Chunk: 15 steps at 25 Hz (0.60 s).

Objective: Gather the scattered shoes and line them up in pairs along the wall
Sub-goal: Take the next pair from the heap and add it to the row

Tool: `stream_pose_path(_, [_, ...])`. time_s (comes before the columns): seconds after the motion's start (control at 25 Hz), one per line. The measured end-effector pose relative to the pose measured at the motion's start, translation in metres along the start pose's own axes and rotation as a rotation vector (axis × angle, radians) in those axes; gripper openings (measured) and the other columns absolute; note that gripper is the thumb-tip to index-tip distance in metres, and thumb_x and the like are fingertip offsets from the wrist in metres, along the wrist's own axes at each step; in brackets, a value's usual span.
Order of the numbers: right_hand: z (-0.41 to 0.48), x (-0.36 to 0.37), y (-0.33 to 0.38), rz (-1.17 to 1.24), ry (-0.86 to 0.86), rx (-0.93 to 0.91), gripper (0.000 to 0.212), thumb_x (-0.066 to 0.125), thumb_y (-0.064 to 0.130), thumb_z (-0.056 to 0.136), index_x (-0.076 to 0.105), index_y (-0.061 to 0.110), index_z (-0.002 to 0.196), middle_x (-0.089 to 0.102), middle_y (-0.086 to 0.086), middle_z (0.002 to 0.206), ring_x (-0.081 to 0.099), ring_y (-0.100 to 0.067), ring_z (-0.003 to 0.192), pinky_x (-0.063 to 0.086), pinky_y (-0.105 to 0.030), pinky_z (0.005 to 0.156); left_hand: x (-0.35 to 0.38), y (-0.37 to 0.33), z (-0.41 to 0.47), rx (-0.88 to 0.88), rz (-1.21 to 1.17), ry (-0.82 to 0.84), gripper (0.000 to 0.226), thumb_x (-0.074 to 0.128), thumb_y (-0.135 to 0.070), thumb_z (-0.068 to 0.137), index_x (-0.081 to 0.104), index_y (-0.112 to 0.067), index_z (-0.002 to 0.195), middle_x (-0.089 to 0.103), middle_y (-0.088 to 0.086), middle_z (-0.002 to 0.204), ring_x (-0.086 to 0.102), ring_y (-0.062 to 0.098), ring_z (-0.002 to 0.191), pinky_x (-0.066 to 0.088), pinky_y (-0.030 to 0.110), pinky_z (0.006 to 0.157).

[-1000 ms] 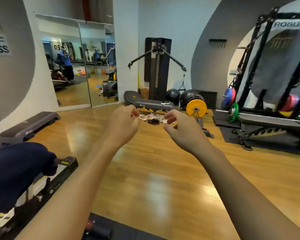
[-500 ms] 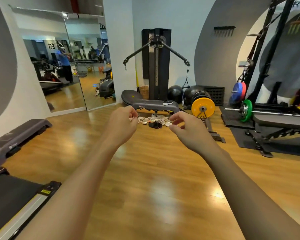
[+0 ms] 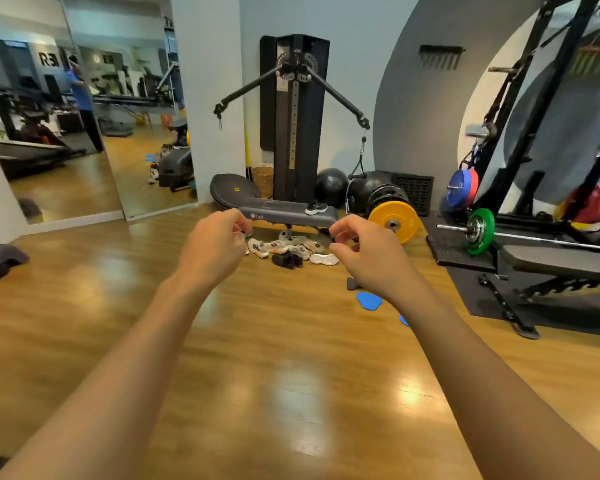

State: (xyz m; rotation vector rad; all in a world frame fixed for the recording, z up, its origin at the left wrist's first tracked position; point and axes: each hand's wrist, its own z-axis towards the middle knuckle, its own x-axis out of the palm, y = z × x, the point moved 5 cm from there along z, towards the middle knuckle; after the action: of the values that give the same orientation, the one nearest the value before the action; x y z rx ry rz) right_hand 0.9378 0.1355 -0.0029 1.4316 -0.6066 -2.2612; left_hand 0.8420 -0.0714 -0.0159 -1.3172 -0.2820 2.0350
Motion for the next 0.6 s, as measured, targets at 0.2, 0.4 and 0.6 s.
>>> stream_pose_path(0.2, [0.127,0.049,-0.064,0.004,-0.025,0.058,0.021,0.061,0.023,0.09,0.06,0.023,0.111,0.063,0.005,0.101,0.055,-0.012,0.086,0.046,-0.029,0.077,0.076,0.046,0.118,0.039,0.025,0.019,0.023,0.05,-0.006,0.086,0.064,-0.022,0.093,0.063,0.0,0.097,0.052,0.014,0.083,0.042,0.03,0.074])
stream_pose_path(0.4, [0.269,0.119,-0.128,0.049,0.042,0.096,0.021,0.06,0.023,0.091,0.059,0.026,0.111,0.064,0.005,0.104,0.059,-0.014,0.094,0.051,-0.036,0.085,0.151,0.108,0.236,-0.042,0.039,0.052,0.021,0.052,-0.011,0.088,0.058,-0.031,0.086,0.063,-0.003,0.096,0.054,0.015,0.081,0.039,0.029,0.07])
stream_pose_path(0.6, [0.422,0.193,-0.152,0.055,0.133,0.041,0.02,0.06,0.022,0.09,0.06,0.026,0.11,0.062,0.008,0.099,0.06,-0.016,0.097,0.051,-0.038,0.087,0.2,0.164,0.359,-0.117,0.057,0.065,0.019,0.051,-0.014,0.088,0.06,-0.031,0.088,0.064,-0.004,0.096,0.059,0.018,0.087,0.046,0.033,0.072])
